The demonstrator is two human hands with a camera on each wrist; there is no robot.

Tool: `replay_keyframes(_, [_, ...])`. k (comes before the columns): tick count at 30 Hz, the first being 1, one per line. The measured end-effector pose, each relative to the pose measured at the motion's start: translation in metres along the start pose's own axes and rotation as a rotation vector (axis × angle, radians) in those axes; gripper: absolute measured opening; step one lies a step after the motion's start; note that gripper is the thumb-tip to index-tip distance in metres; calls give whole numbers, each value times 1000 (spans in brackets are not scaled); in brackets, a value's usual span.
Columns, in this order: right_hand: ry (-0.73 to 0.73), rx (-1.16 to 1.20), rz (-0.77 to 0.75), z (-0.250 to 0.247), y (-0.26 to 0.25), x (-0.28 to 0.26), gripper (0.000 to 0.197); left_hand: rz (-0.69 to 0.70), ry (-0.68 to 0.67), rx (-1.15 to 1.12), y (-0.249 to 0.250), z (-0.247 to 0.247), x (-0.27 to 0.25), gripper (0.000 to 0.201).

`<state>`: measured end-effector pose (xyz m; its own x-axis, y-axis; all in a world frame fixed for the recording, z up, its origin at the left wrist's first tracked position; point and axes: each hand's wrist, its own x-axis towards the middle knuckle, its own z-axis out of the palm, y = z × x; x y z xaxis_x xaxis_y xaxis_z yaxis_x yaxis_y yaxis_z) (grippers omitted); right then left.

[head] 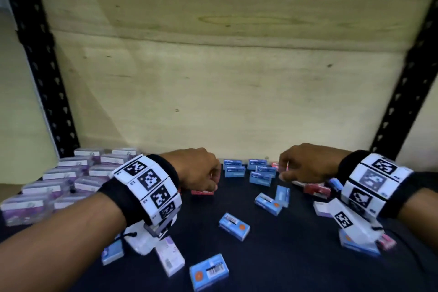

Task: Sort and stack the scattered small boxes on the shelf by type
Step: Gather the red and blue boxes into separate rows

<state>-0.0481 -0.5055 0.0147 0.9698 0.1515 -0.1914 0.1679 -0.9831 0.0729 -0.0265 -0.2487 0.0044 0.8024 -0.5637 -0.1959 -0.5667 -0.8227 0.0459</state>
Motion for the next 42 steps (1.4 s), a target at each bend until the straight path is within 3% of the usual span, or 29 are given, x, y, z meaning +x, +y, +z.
replay_keyframes(9, [-26, 28, 229, 17, 94, -47, 14, 178, -7, 40, 79, 2, 51, 23])
replay_keyframes(19, [5, 6, 354, 34, 171, -51, 6, 317, 76, 133, 138, 1, 109, 37])
replay_keyframes(25, [-2, 57, 437, 41, 190, -36, 27, 321, 94, 139, 148, 6, 137, 41])
replay_keyframes(35, [-57, 72, 422, 68, 196, -2, 33, 368, 119, 106, 150, 14, 158, 23])
replay_keyframes(38, [-59, 53, 421, 69, 196, 0, 28, 380, 110, 92, 150, 15, 160, 21])
replay_keyframes(42, [51, 162, 453, 64, 201, -3, 18, 355, 71, 23, 144, 12, 157, 18])
